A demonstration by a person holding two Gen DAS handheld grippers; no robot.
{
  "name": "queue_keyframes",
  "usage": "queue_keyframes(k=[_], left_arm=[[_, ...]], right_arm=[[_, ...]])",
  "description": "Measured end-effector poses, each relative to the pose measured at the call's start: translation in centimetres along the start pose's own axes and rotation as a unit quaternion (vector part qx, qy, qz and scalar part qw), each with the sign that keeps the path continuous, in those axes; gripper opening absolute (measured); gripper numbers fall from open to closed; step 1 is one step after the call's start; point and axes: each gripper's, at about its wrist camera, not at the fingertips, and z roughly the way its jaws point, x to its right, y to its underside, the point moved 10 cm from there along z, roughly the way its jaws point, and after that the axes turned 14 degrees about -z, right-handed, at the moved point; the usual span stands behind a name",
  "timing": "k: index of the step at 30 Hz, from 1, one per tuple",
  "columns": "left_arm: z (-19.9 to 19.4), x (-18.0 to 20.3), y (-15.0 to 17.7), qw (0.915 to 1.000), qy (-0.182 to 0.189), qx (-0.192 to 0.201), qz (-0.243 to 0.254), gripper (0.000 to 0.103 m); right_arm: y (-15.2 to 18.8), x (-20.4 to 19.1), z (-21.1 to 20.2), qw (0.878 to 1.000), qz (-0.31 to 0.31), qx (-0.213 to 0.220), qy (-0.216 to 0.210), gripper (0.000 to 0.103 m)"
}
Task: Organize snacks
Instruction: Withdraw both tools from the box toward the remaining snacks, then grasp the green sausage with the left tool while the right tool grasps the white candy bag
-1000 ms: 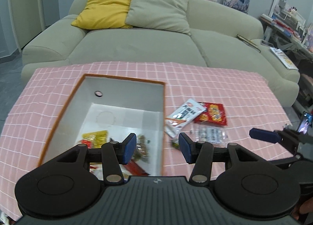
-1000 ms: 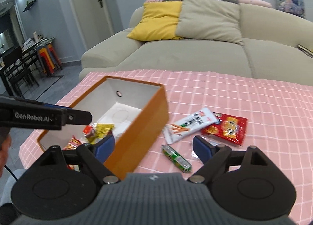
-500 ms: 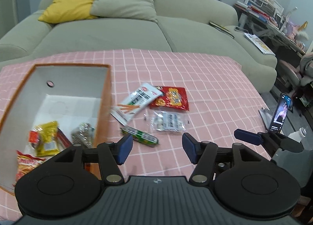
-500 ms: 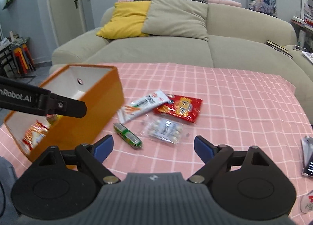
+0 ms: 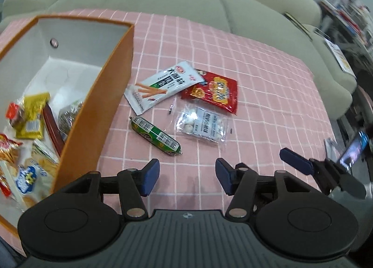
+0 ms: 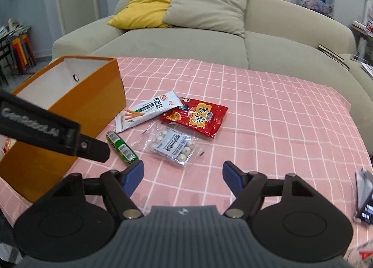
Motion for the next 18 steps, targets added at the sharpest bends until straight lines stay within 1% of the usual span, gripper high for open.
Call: queue_keyframes(k=[1,2,4,7,10,14,18], left_arm=[[0.6,0.0,-0.1,0.9999,-0.002,-0.004,-0.014,0.063],[1.1,0.1,-0.2,0.9997,-0.004,-0.011,-0.021,0.059],[2.3,0.1,-0.3,0.9991,-0.01,-0.026,-0.033,0.055],[3.8,-0.3,-0.9,0.998,-0.029,-0.024,-0.05,0.055],[5.3,-0.7,-1.7,0.996,-0.041,-0.03,-0.074,0.055],[6.7,-1.8,-2.7,0.9919,-0.055,-0.028,-0.111,0.055],[7.8,-2.7,-3.4,0.9885,-0.072,-0.02,-0.132,0.055]], right_arm=[[-0.1,0.1,0.5,1.0,-0.01,0.0,-0.005,0.071],[-0.1,0.1,1.0,1.0,-0.021,-0.001,-0.008,0.071],[-0.2,0.3,2.1,0.999,-0.043,-0.004,-0.013,0.071],[-0.6,0.7,4.0,0.997,-0.072,-0.007,-0.027,0.071],[-1.0,0.8,6.1,0.993,-0.103,-0.008,-0.052,0.072],[-1.9,0.2,8.5,0.982,-0.163,-0.005,-0.091,0.072],[-2.6,-0.6,10.2,0.969,-0.206,-0.006,-0.133,0.072]])
